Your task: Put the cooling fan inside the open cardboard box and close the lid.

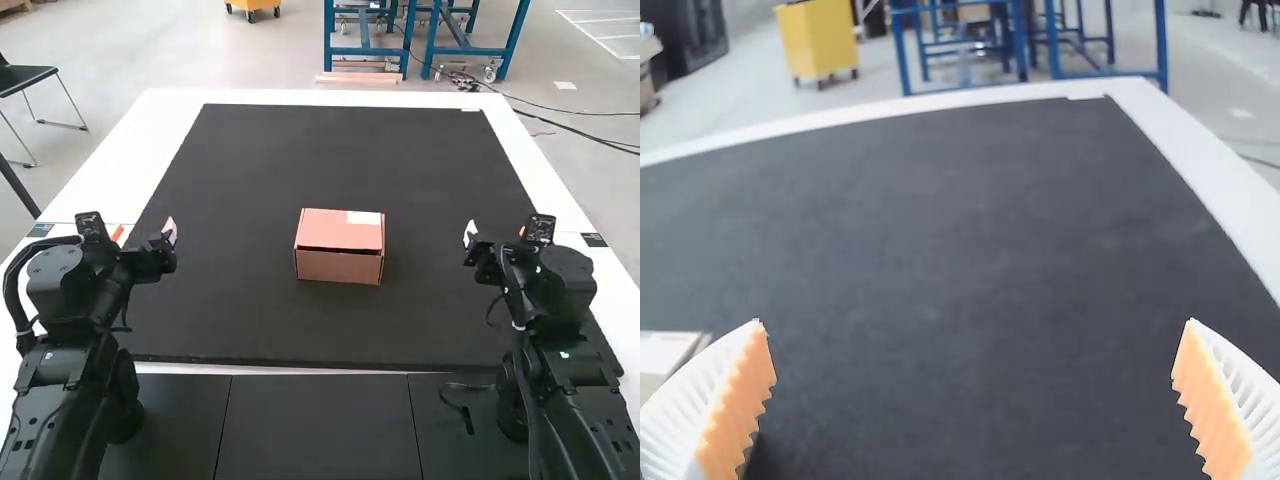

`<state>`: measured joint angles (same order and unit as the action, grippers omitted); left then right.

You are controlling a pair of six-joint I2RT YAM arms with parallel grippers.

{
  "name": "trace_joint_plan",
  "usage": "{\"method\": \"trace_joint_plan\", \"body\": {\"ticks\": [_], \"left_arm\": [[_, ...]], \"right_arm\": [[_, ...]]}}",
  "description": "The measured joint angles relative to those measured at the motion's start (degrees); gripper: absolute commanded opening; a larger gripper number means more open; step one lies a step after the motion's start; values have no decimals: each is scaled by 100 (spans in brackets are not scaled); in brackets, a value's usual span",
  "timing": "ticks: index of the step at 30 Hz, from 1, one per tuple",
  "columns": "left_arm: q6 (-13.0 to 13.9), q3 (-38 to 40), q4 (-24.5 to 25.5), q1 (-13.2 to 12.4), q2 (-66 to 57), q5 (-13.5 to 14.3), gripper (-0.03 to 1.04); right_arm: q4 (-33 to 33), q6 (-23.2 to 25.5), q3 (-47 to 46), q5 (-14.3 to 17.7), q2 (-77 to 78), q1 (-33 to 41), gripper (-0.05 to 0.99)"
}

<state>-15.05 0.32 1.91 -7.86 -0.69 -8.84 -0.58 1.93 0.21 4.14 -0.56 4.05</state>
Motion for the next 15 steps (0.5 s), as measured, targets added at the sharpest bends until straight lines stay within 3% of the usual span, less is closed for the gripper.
{"method": "trace_joint_plan", "body": {"ticks": [6, 10, 15], "left_arm": [[577, 0, -81, 573, 0, 55, 96], [925, 0, -22, 634, 0, 76, 96], [1097, 0, -24, 654, 0, 107, 96]], "right_arm": [[2, 0, 0, 0, 0, 0, 91], [0, 0, 0, 0, 0, 0, 91], [0, 0, 0, 0, 0, 0, 91]]}}
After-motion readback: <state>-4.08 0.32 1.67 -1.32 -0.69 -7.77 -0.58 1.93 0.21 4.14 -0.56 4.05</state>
